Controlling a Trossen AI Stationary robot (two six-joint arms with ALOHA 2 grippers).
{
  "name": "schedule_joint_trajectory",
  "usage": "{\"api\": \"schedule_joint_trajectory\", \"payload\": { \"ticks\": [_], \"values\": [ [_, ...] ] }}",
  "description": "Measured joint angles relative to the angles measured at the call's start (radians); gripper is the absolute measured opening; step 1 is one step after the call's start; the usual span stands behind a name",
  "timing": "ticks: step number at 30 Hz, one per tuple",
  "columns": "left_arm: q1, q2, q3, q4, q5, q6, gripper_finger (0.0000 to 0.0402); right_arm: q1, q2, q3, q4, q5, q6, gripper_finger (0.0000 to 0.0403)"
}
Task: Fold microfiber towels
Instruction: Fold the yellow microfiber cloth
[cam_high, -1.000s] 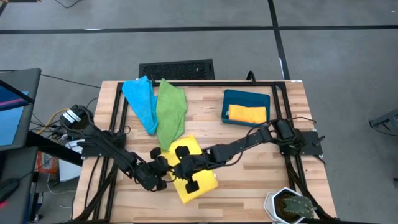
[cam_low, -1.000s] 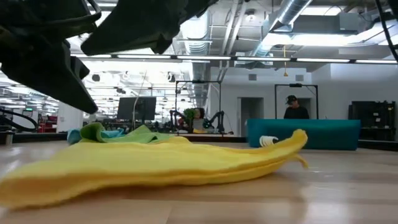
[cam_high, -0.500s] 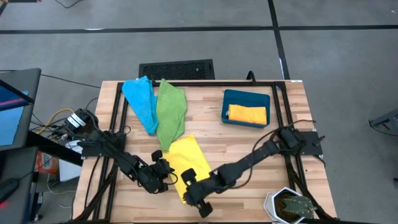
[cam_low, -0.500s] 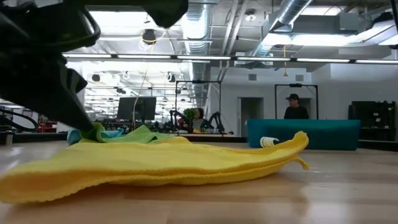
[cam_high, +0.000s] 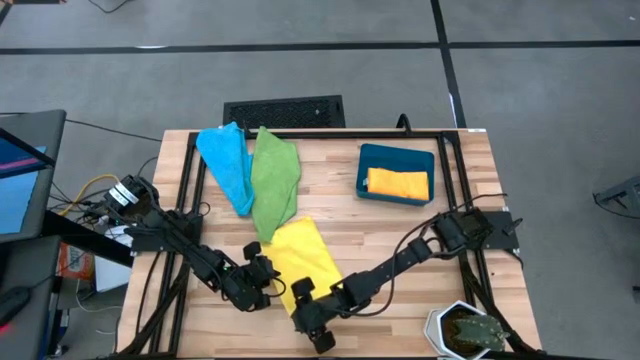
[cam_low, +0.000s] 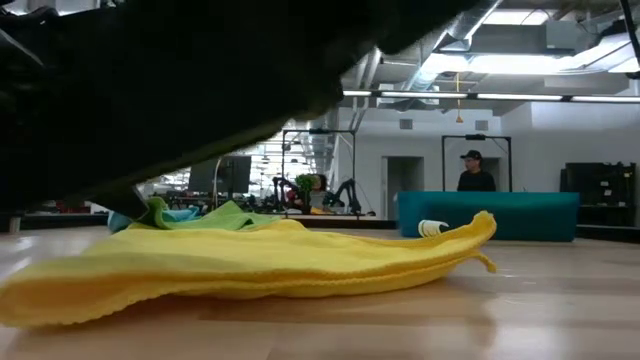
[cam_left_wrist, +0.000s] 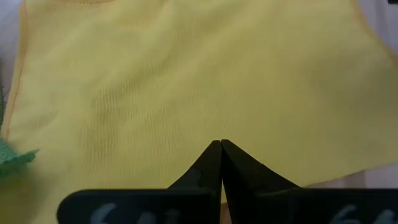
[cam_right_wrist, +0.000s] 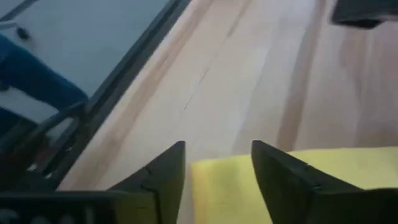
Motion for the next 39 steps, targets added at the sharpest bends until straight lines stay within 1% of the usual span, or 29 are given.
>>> {"api": "schedule_joint_trajectory", "payload": {
  "ticks": [2, 5, 11, 13, 15, 17, 18, 20, 23, 25, 27, 33, 35, 37, 39],
  "values": [
    [0.000, 0.000, 0.000, 0.000, 0.000, -0.007, 0.0000, 0.006, 0.000, 0.002, -0.010, 0.042, 0.006, 0.0217],
    [0.000, 0.000, 0.000, 0.000, -0.003, -0.013, 0.0000, 0.012, 0.000, -0.007, -0.015, 0.086, 0.003, 0.0224],
    [0.000, 0.000, 0.000, 0.000, -0.008, -0.013, 0.0000, 0.021, 0.000, -0.006, 0.008, 0.097, -0.001, 0.0212],
    [0.000, 0.000, 0.000, -0.001, -0.008, -0.015, 0.0000, 0.025, 0.022, -0.002, 0.044, 0.097, 0.005, 0.0208],
    [0.000, 0.000, 0.000, 0.000, -0.008, -0.016, 0.0000, 0.030, 0.037, -0.009, 0.022, 0.095, 0.007, 0.0206],
    [0.000, 0.000, 0.000, -0.004, -0.008, -0.017, 0.0000, 0.035, 0.068, -0.003, 0.047, 0.094, 0.007, 0.0206],
    [0.000, 0.000, 0.000, -0.007, -0.007, -0.017, 0.0000, 0.035, 0.078, 0.000, 0.062, 0.105, 0.009, 0.0206],
    [0.000, 0.000, 0.000, -0.008, -0.007, -0.017, 0.0000, 0.042, 0.072, -0.001, 0.037, 0.135, 0.004, 0.0205],
    [0.000, 0.000, 0.000, -0.017, -0.008, -0.017, 0.0000, 0.041, 0.088, 0.002, 0.047, 0.150, 0.034, 0.0201],
    [0.000, 0.000, 0.000, -0.018, -0.007, -0.018, 0.0000, 0.041, 0.089, 0.003, 0.029, 0.153, 0.062, 0.0189],
    [0.000, 0.000, 0.000, -0.020, -0.007, -0.018, 0.0000, 0.041, 0.089, 0.004, 0.010, 0.158, 0.082, 0.0164],
    [0.000, 0.000, 0.000, -0.021, -0.007, -0.017, 0.0000, 0.043, 0.091, 0.011, -0.019, 0.170, 0.078, 0.0052],
    [0.000, 0.000, 0.000, -0.021, -0.007, -0.017, 0.0000, 0.042, 0.092, 0.028, -0.042, 0.173, 0.077, 0.0022],
    [0.000, 0.000, 0.000, -0.021, -0.007, -0.017, 0.0000, 0.042, 0.094, 0.055, -0.070, 0.173, 0.068, 0.0012],
    [0.000, 0.000, 0.000, -0.021, -0.007, -0.017, 0.0000, 0.041, 0.097, 0.089, -0.119, 0.176, 0.048, 0.0019]
  ]
}}
